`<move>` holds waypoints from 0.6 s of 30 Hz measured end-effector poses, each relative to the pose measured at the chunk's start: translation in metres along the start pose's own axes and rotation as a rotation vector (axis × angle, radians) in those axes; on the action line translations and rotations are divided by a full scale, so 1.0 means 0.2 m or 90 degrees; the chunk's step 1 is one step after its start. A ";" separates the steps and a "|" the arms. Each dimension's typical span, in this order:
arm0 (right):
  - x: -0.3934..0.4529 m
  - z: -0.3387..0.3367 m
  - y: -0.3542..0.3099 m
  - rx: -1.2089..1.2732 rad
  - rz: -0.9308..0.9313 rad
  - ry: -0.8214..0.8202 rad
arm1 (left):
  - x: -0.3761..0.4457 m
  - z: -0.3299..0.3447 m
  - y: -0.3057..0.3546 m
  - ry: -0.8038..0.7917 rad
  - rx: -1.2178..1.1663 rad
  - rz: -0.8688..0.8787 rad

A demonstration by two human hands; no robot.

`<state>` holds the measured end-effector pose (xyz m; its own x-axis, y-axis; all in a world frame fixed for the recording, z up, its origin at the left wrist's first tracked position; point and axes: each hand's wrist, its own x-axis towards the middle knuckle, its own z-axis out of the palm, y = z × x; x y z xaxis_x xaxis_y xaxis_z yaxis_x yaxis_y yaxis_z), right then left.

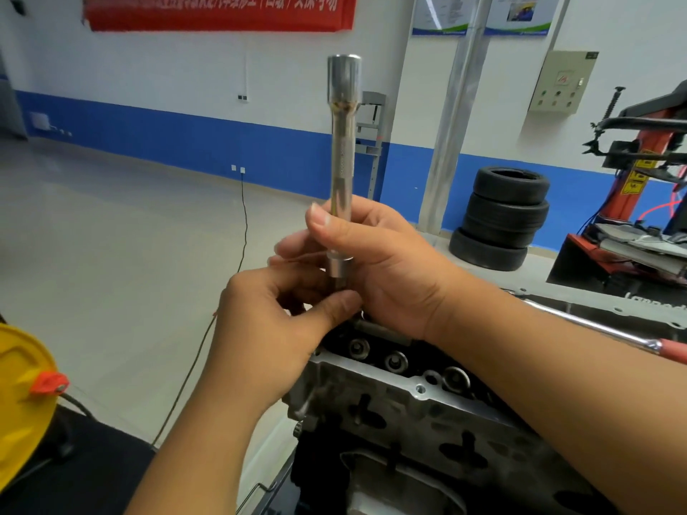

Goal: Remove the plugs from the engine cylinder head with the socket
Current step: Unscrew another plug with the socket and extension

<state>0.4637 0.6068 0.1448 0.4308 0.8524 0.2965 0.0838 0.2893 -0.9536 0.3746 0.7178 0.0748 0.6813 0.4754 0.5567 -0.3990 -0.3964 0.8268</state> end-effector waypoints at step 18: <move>0.00 -0.03 -0.04 -0.091 0.008 0.016 | 0.00 -0.03 0.01 -0.094 0.045 -0.018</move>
<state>0.4688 0.6030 0.1518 0.4554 0.8433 0.2855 0.2054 0.2125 -0.9553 0.3709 0.7218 0.0770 0.7768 0.3683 0.5109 -0.3375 -0.4414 0.8314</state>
